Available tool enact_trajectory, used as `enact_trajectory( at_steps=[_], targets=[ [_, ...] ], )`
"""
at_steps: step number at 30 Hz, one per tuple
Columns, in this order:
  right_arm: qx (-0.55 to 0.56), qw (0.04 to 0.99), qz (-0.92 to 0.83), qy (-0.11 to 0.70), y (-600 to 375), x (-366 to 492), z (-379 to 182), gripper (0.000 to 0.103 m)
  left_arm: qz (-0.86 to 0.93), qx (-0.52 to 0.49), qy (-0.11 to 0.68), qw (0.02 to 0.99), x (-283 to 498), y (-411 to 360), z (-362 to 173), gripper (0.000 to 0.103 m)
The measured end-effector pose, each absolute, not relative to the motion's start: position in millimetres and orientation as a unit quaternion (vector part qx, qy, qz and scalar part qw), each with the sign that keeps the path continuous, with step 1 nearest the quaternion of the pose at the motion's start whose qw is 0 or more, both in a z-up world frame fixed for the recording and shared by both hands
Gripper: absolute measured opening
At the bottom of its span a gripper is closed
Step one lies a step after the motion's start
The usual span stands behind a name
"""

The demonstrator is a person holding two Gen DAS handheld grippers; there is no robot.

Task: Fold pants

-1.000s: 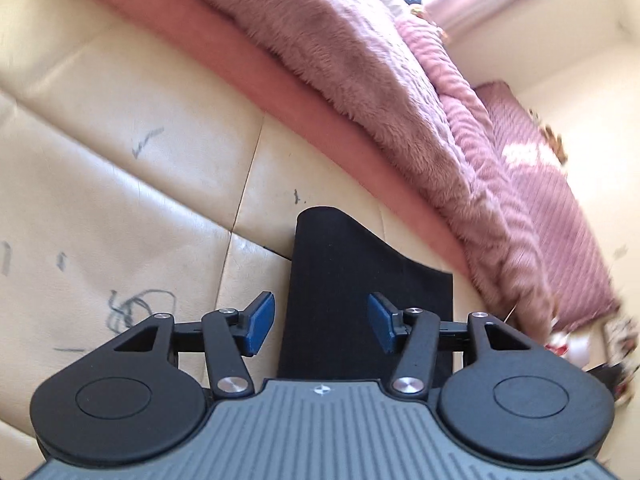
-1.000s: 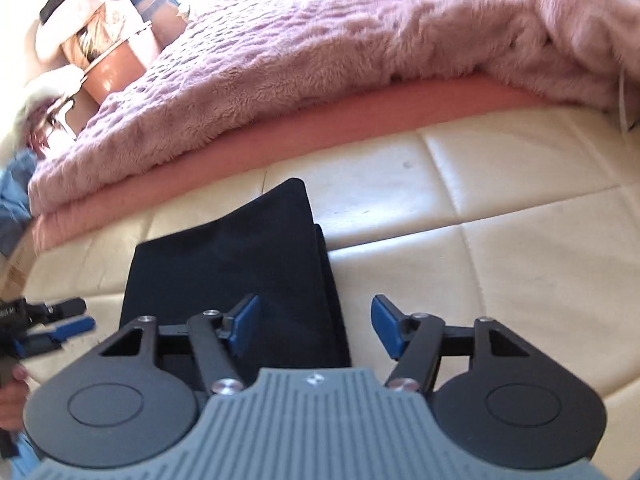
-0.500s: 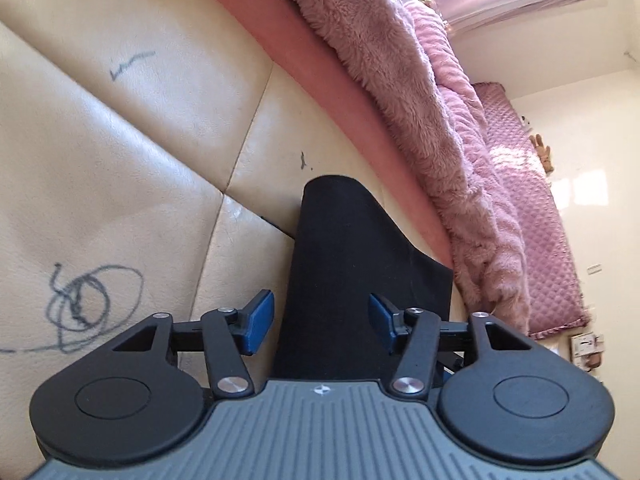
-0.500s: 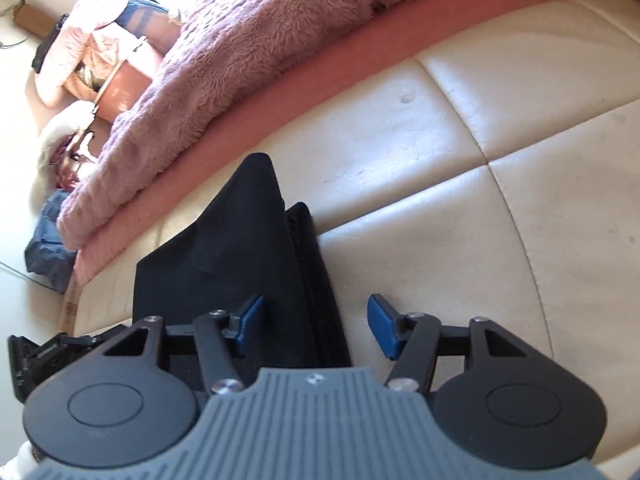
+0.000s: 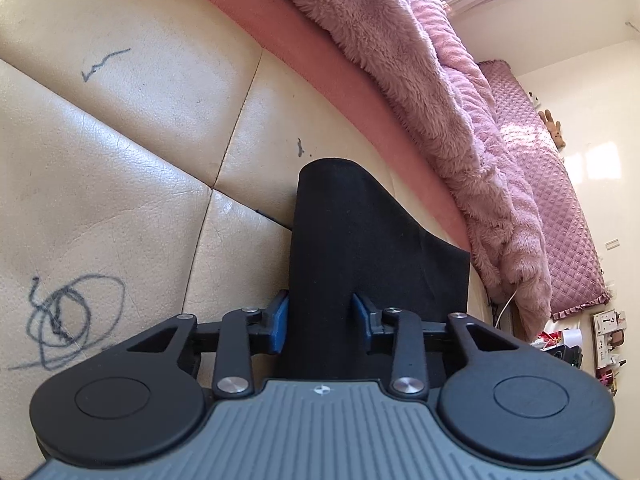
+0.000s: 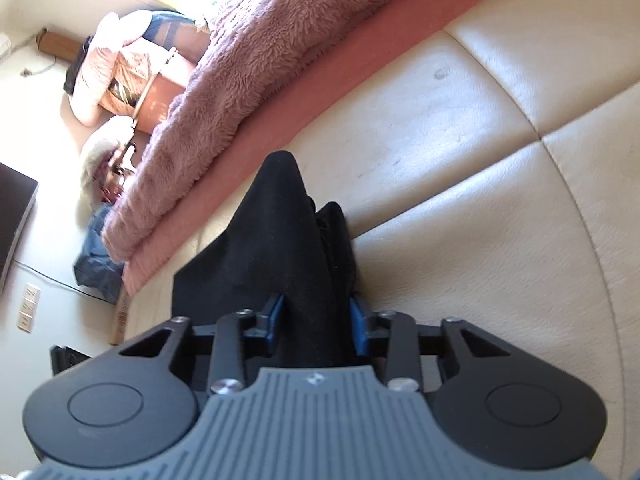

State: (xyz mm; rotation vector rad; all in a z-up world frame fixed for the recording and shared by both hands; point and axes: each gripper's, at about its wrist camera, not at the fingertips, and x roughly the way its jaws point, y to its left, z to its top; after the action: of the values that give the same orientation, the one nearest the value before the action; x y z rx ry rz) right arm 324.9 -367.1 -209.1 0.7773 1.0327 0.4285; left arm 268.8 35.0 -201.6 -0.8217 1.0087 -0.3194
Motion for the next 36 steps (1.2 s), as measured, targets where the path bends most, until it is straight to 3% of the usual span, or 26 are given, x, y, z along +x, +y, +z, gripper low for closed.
enact_trajectory(
  at_steps=[11, 23, 36],
  targets=[
    [0.354, 0.776, 0.192, 0.485, -364.2, 326.8, -199.2, 0.018, -0.149, -0.358, 0.466, 0.795, 268.5, 31.2, -192.9, 0.019],
    [0.341, 0.772, 0.227, 0.486, -328.5, 319.0, -160.9, 0.014, -0.141, -0.353, 0.437, 0.815, 253.5, 78.7, -159.0, 0.018],
    [0.393, 0.722, 0.297, 0.485, -173.3, 346.4, -163.8, 0.013, -0.086, -0.262, 0.433, 0.858, 272.5, 204.7, -94.0, 0.018]
  ],
)
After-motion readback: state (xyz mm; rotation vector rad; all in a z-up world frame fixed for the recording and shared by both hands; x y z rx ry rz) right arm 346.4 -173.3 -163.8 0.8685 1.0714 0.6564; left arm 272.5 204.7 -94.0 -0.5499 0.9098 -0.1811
